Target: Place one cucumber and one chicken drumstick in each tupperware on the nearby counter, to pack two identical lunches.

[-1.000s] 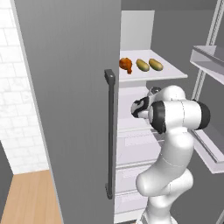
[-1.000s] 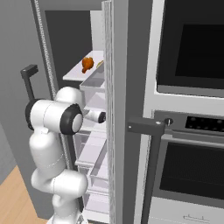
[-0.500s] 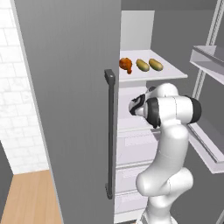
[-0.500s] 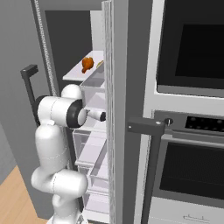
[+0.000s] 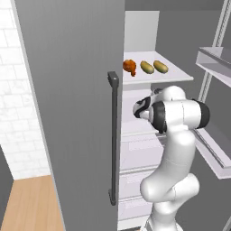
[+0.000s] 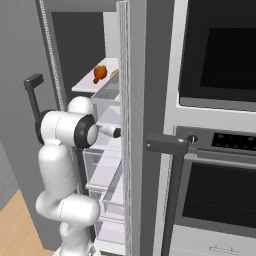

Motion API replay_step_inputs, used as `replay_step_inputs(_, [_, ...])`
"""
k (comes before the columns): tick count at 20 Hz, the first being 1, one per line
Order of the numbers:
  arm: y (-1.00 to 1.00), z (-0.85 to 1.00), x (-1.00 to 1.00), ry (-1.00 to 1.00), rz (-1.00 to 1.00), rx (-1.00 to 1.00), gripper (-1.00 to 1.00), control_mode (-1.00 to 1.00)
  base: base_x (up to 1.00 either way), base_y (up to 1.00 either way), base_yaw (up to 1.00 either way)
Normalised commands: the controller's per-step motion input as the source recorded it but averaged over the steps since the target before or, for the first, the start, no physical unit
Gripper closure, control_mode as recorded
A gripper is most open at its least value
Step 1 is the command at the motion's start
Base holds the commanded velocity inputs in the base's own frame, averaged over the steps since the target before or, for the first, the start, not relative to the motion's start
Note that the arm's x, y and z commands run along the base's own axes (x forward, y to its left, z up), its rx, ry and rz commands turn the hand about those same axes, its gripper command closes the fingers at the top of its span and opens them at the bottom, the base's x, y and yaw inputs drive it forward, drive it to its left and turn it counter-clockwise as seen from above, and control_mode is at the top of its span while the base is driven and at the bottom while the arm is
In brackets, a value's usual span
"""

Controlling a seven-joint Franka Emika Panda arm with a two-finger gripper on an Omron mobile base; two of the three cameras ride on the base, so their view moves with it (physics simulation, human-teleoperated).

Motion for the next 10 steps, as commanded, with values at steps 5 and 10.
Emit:
replay_step_inputs(5, [0.24,0.68,-1.0,0.0,0.08,0.0,1.0,-1.0,0.0,0.0,0.0])
replay_step_inputs(10, [0.18,0.94,-0.96,0.0,0.07,0.0,1.0,-1.0,0.0,0.0,0.0])
